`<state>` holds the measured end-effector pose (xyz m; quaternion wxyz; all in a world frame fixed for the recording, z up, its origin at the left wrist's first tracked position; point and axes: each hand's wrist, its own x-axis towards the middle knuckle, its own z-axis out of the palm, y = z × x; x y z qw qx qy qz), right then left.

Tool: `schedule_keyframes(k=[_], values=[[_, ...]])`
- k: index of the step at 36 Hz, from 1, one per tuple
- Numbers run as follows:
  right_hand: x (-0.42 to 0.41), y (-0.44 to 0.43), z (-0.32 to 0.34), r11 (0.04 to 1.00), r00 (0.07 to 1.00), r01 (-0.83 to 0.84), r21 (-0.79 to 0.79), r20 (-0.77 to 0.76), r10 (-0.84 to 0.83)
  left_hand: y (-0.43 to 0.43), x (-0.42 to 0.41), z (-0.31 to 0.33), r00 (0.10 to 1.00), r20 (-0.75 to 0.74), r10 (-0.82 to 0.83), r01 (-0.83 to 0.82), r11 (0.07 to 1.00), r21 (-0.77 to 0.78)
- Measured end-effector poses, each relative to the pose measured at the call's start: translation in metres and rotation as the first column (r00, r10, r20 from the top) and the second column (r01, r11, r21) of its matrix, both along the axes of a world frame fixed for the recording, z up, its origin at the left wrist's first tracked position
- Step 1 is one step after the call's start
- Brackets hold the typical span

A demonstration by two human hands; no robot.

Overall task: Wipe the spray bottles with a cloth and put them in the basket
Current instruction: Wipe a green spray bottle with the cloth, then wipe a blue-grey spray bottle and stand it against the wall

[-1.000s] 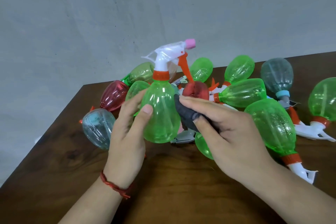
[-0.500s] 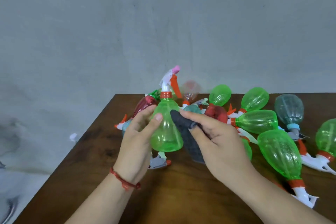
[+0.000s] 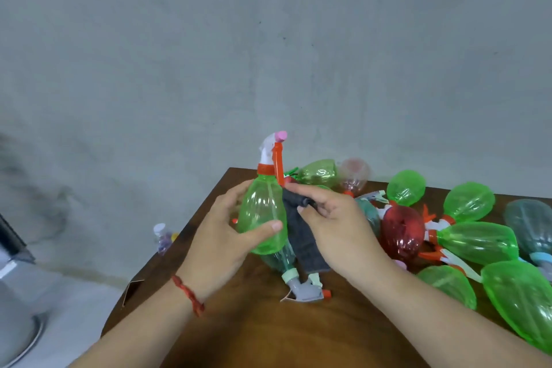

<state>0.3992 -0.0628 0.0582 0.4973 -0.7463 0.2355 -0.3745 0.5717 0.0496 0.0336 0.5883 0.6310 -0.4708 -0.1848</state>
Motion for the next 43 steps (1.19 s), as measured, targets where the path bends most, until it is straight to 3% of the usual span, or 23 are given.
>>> schedule_keyframes(k=[4, 10, 13, 18, 21, 25, 31, 36, 40, 43], values=[[0.044, -0.025, 0.010, 0.999, 0.999, -0.025, -0.034, -0.038, 0.024, -0.019, 0.043, 0.013, 0.999, 0.037, 0.000, 0.001, 0.999, -0.042], [0.141, -0.088, 0.018, 0.991, 0.987, -0.028, -0.134, -0.160, 0.006, -0.080, 0.141, 0.010, 0.980, 0.197, 0.033, -0.053, 0.994, 0.099], [0.182, -0.118, 0.004, 0.998, 0.976, -0.016, -0.064, -0.217, 0.002, -0.108, 0.182, -0.006, 0.963, 0.267, 0.030, -0.079, 0.981, 0.175], [0.220, -0.167, -0.023, 0.998, 0.950, -0.020, 0.057, -0.311, 0.036, -0.149, 0.224, -0.046, 0.967, 0.252, 0.024, -0.089, 0.965, 0.247], [0.227, -0.191, -0.028, 0.997, 0.948, 0.031, 0.066, -0.318, -0.009, -0.170, 0.243, -0.065, 0.976, 0.217, 0.031, -0.091, 0.959, 0.270], [0.227, -0.212, -0.036, 0.981, 0.959, 0.064, 0.182, -0.284, -0.010, -0.190, 0.262, -0.071, 0.964, 0.266, 0.019, -0.101, 0.949, 0.297], [0.226, -0.214, -0.037, 0.980, 0.967, 0.043, 0.195, -0.253, 0.008, -0.204, 0.278, -0.074, 0.942, 0.334, 0.008, -0.136, 0.923, 0.361], [0.212, -0.200, -0.023, 0.960, 0.983, 0.076, 0.268, -0.183, -0.027, -0.186, 0.260, -0.071, 0.915, 0.397, 0.074, -0.262, 0.856, 0.445], [0.185, -0.182, -0.003, 0.930, 0.993, 0.069, 0.360, -0.117, -0.029, -0.156, 0.240, -0.063, 0.923, 0.355, 0.146, -0.295, 0.860, 0.415], [0.156, -0.162, 0.013, 0.937, 0.996, 0.039, 0.347, -0.092, -0.007, -0.129, 0.212, -0.050, 0.909, 0.397, 0.126, -0.297, 0.865, 0.406]])
